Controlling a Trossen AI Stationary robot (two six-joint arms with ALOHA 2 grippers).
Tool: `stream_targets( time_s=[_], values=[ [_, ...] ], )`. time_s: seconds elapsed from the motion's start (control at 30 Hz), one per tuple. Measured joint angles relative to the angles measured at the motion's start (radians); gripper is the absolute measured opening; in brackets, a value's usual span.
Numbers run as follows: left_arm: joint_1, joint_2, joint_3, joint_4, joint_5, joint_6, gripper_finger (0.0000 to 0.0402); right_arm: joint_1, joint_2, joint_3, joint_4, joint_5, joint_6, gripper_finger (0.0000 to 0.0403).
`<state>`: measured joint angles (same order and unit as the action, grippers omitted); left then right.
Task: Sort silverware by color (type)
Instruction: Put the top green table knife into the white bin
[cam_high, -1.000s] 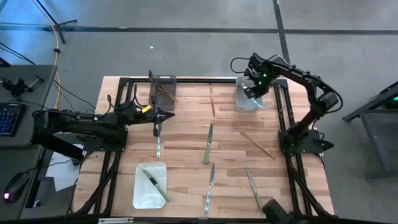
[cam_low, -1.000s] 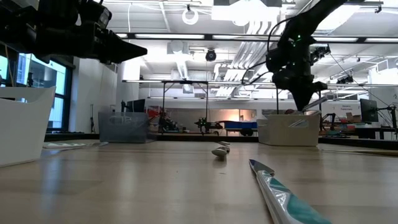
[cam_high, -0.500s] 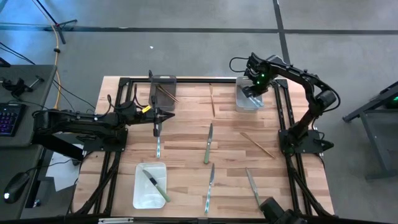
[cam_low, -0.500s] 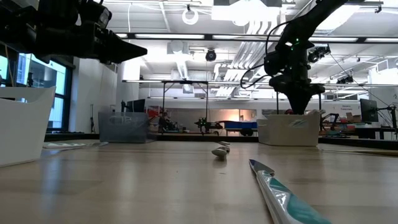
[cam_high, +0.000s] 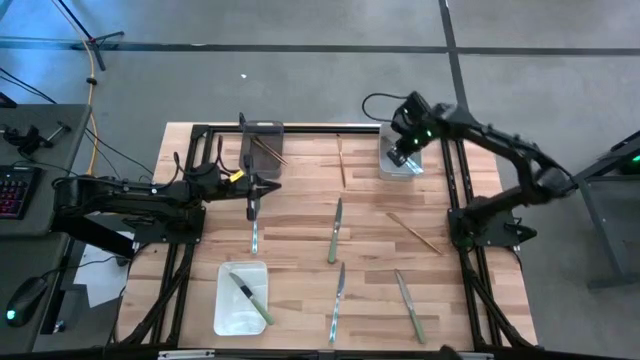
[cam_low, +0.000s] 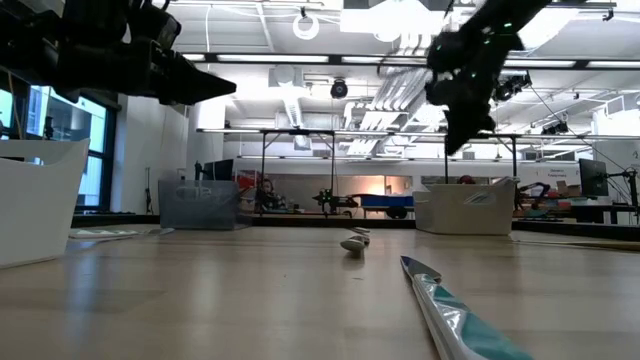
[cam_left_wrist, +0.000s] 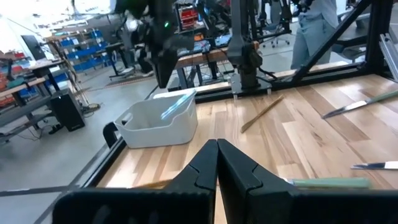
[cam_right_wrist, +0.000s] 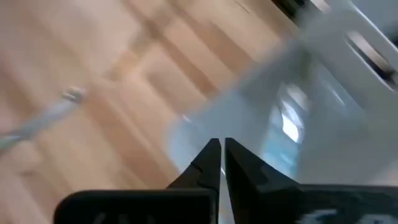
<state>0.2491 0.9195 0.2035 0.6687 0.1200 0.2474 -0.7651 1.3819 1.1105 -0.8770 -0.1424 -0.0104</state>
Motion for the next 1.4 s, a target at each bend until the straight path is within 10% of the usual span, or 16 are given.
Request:
stream_targets(
  time_s=[0.17,0.47,0.83,1.1,1.4],
  values=[
    [-0.029,0.000,0.000,-0.004,0.000,0.016,0.0000,0.112,-0.208,-0.280,0.393,-0.154,0.023,0.0007],
    [-0.109,0.066,0.012,-0.027,-0.067,-0.004,0.0000,0.462,-0.387,-0.584,0.806,-0.023,0.098,0.0002],
    [-0.331,0.353,0.227,-0.283,-0.242,-0.029,0.0000,0.724,-0.348,-0.597,0.863,0.165,0.054,0.0001],
    [-0.402,0.539,0.409,-0.398,-0.184,-0.054,0.0002,0.755,-0.319,-0.597,0.877,0.168,0.041,0.0006],
    [-0.458,0.548,0.410,-0.301,-0.256,-0.106,0.0001,0.814,-0.084,-0.497,0.903,0.120,-0.087,0.0108]
  ],
)
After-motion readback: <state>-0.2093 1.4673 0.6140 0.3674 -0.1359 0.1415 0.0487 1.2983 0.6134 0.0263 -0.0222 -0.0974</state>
